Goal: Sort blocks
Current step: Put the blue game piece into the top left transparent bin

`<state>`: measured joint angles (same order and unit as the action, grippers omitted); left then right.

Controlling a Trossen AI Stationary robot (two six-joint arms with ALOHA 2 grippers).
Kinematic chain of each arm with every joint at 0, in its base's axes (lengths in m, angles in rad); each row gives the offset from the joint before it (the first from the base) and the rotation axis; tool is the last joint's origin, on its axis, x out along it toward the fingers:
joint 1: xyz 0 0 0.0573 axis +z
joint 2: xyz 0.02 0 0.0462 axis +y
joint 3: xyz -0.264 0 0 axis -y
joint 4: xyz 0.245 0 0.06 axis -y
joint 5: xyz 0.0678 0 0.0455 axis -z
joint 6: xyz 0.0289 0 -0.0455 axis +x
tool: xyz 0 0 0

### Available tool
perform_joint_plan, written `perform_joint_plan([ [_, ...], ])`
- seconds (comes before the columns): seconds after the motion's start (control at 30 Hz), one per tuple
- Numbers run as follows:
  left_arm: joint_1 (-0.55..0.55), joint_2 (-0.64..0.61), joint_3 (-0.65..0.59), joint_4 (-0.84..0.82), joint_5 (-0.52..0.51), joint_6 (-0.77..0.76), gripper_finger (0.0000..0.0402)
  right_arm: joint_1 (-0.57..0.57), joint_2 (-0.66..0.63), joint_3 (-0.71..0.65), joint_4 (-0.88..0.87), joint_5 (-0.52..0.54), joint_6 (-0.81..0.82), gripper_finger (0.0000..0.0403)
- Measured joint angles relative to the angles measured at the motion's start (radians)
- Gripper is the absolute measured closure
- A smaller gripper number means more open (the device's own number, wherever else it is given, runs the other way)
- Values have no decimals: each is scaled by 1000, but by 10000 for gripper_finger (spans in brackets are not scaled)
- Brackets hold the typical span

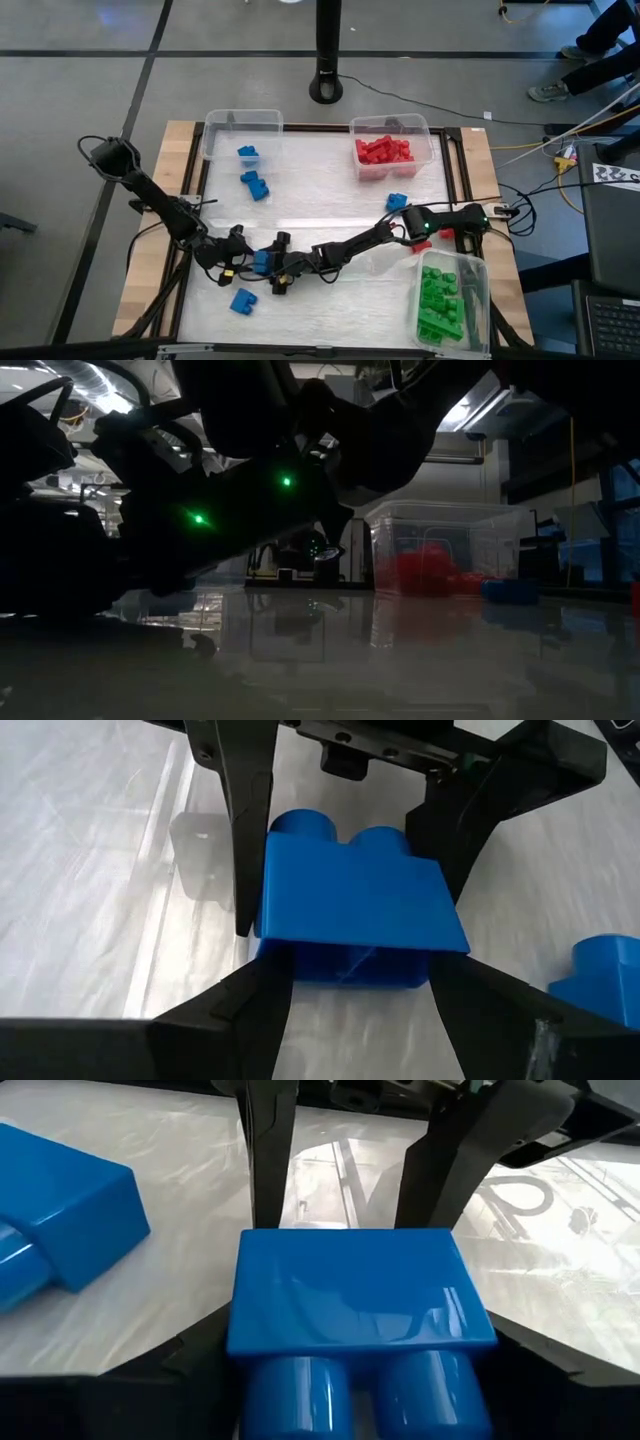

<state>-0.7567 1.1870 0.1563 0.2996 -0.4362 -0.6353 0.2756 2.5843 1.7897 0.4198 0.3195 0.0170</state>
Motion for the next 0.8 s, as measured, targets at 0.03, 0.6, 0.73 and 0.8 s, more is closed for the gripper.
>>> perform_joint_plan([
  [0.03, 0, 0, 0, 0, 0, 0, 178, 0, 0, 0, 0, 0, -7, 109],
  [0.6, -10, -186, 30, -366, 15, -90, 178, -38, -149, 35, -227, -11, -230, 108],
  [0.73, -10, -236, 31, -407, -11, -98, 178, -77, -205, 62, -364, -7, -297, 101],
  [0.8, -10, -251, 30, -422, -21, -98, 178, -106, -239, 83, -405, -7, -337, 102],
])
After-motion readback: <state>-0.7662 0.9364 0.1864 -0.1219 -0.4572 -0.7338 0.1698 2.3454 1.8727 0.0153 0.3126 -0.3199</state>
